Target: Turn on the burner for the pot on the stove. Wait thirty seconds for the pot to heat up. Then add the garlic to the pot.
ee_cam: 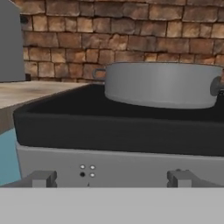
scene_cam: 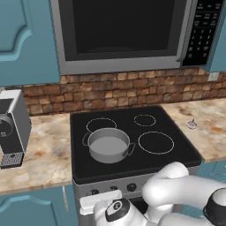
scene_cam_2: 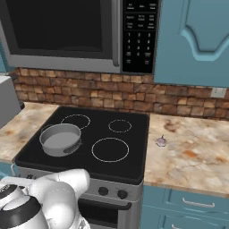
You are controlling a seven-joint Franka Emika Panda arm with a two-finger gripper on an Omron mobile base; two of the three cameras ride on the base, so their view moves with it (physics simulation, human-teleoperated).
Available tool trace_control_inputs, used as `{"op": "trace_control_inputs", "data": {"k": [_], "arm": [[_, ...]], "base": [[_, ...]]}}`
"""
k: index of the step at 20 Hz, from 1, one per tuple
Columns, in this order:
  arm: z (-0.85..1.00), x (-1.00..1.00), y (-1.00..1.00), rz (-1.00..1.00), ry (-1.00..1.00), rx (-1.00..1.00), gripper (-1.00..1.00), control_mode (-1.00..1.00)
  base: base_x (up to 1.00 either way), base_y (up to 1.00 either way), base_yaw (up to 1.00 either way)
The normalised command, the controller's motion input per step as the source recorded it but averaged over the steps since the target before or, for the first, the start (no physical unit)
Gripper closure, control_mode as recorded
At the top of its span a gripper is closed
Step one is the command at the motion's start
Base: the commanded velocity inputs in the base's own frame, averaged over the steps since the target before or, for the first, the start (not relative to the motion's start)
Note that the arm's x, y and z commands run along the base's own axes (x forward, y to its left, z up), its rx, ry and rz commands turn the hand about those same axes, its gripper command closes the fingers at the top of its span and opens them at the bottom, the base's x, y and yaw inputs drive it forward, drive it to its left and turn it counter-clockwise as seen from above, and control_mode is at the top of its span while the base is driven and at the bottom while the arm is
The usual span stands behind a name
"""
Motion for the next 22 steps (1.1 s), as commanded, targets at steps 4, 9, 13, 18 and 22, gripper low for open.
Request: {"op": "trace_control_inputs", "data": {"k": [4,9,13,18,22], "arm": [[-0.30,0.14,0.13,-0.04,0.00,0.00,-1.00,-1.00],[-0.35,0.06,0.21,-0.10,0.00,0.00,-1.00,-1.00],[-0.51,0.00,0.33,-0.14,0.00,0.00,-1.00,-1.00],[-0.16,0.13,0.04,-0.11,-0.02,0.00,-1.00,-1.00],[-0.02,0.33,0.00,-0.04,-0.04,0.00,-1.00,-1.00]], "base": [[0.00,0.00,0.00],[0.00,0.00,0.00],[0.00,0.00,0.00],[0.00,0.00,0.00],[0.00,0.00,0.00]]}}
